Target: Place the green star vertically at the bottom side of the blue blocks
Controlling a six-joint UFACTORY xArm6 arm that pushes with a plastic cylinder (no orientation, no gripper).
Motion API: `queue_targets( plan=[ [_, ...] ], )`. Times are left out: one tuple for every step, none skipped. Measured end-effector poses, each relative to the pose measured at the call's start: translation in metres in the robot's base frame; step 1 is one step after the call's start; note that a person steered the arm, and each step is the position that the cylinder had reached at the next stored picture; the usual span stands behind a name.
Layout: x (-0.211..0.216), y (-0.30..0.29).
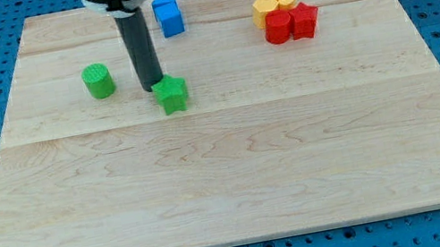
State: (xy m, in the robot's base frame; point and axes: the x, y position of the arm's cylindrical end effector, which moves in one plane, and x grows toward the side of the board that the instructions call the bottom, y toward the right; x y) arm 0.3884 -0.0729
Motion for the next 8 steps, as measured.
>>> queue_targets(
  plan=[
    [0.002, 0.01],
    [0.005, 0.024],
    [0.03, 0.037],
    [0.036, 0.055],
    [0.038, 0.066],
    [0.042, 0.066],
    [0.051, 0.067],
    [0.07, 0.068]
  ],
)
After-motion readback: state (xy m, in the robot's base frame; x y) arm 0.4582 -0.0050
